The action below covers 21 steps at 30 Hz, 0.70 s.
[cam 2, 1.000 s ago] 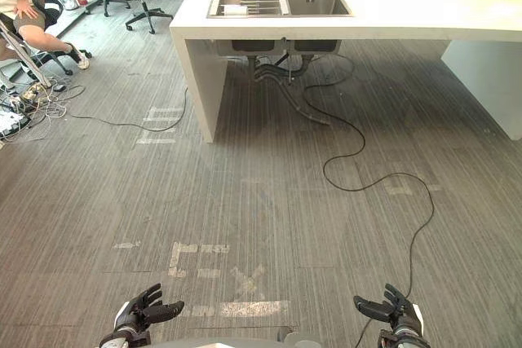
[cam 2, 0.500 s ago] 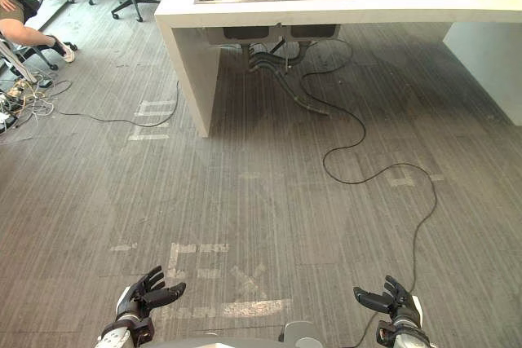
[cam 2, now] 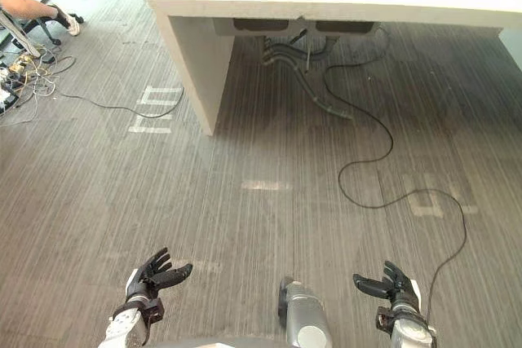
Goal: Walk over to the sink, pick up the cup, carry it to the dishwasher, place the cup inside the dishwasher, then close the dishwasher door
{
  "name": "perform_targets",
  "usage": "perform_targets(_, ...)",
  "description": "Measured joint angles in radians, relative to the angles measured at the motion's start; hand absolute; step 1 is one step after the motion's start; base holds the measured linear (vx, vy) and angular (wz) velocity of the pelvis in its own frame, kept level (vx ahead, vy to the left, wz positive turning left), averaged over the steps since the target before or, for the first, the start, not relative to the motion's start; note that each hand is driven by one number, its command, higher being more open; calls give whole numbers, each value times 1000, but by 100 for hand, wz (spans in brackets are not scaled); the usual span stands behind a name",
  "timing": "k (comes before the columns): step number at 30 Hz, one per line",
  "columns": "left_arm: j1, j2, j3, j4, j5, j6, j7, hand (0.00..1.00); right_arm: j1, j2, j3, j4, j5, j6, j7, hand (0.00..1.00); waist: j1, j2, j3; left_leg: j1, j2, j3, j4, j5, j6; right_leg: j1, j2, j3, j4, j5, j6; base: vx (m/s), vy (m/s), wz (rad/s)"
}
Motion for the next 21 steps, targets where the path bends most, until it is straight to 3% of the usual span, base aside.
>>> perform_targets(2,14,-12,-14,-95,-19,-1,0,90,-2,35,13,-62,35,-14,-3,90,31,-27,14,-135,46,87,142,-28,24,161,17,31,-119,-8,-12,460,-152,-28)
perform_targets(4,18,-14,-29,-165,-22,-2,0,90,-13,42,16,-85,37,-28,-3,90,50,-33,18,-242,44,133,64,-57,39,228,19,57,-185,-10,-13,502,-54,-34)
perform_targets(6,26,-14,-31,-230,-34,-2,3,90,-28,45,15,-75,37,-27,-4,90,69,-37,22,-298,-8,148,-142,-80,39,292,6,87,-241,-15,-8,456,47,-45)
perform_targets(7,33,-15,-33,-272,-38,-2,8,90,-32,41,15,-60,37,-26,-4,90,83,-42,26,-302,-70,133,-358,-71,25,322,-17,113,-260,-33,10,477,130,-49)
perform_targets(8,40,-20,-33,-321,-38,-2,15,90,-30,36,11,-44,37,-25,-5,90,87,-39,24,-299,-121,112,-584,-24,11,349,-33,128,-273,-59,31,606,173,-41)
perform_targets(9,44,-22,-32,-351,-38,-2,20,90,-27,34,6,-33,37,-23,-6,90,88,-33,22,-292,-136,101,-690,11,7,360,-34,133,-276,-76,43,441,148,-32)
perform_targets(10,48,-28,-27,-410,-38,-2,27,90,-15,35,1,-15,36,-19,-11,90,93,-20,17,-286,-149,79,-757,119,36,386,-35,150,-269,-122,64,598,220,-31)
perform_targets(11,48,-30,-21,-480,-38,-2,42,90,-6,49,1,0,36,-17,-15,90,96,-45,12,-295,-179,82,-697,142,91,393,-66,162,-228,-177,81,599,210,-22)
perform_targets(12,44,-35,-17,-533,-38,-3,48,90,2,54,0,2,36,-17,-15,90,90,-63,8,-322,-201,87,-628,80,107,383,-93,167,-180,-206,96,620,199,0)
perform_targets(14,34,-44,-27,-603,-35,-3,52,90,9,54,-19,19,35,-13,-16,90,84,-64,8,-326,-217,92,-552,3,127,344,-111,193,-40,-215,106,660,191,12)
perform_targets(15,31,-37,-35,-654,-34,-4,58,90,16,66,-24,28,34,-10,-15,90,70,-71,11,-273,-233,92,-534,-52,136,271,-130,208,215,-182,217,763,225,13)
perform_targets(16,25,-29,-39,-672,-33,-4,63,90,20,74,-24,29,33,-10,-13,90,61,-75,13,-245,-241,86,-534,-72,141,230,-136,222,338,-148,314,612,160,20)
perform_targets(17,17,-18,-41,-697,-33,-4,68,90,21,84,-23,32,32,-10,-7,90,52,-80,13,-204,-248,82,-538,-99,143,171,-142,231,498,-147,351,591,74,9)
perform_targets(18,12,-8,-42,-742,-18,-4,91,90,18,91,-6,35,27,-9,4,90,47,-80,13,-108,-249,82,-583,-125,142,85,-163,199,656,-168,307,577,56,-6)
perform_targets(19,12,-8,-43,-770,-16,-5,101,90,18,94,4,32,22,-9,8,90,47,-80,13,-65,-248,81,-613,-130,138,54,-171,179,684,-177,276,664,32,-18)
perform_targets(20,10,-7,-42,-827,-17,-12,114,90,20,106,16,22,18,-10,16,90,47,-79,13,14,-238,77,-673,-137,130,-3,-172,138,692,-197,217,412,-19,-11)
perform_targets(21,7,-5,-43,-856,-17,-22,122,90,23,113,20,12,15,-10,21,90,46,-79,13,47,-231,74,-695,-142,126,-34,-169,120,684,-207,197,496,-73,-1)
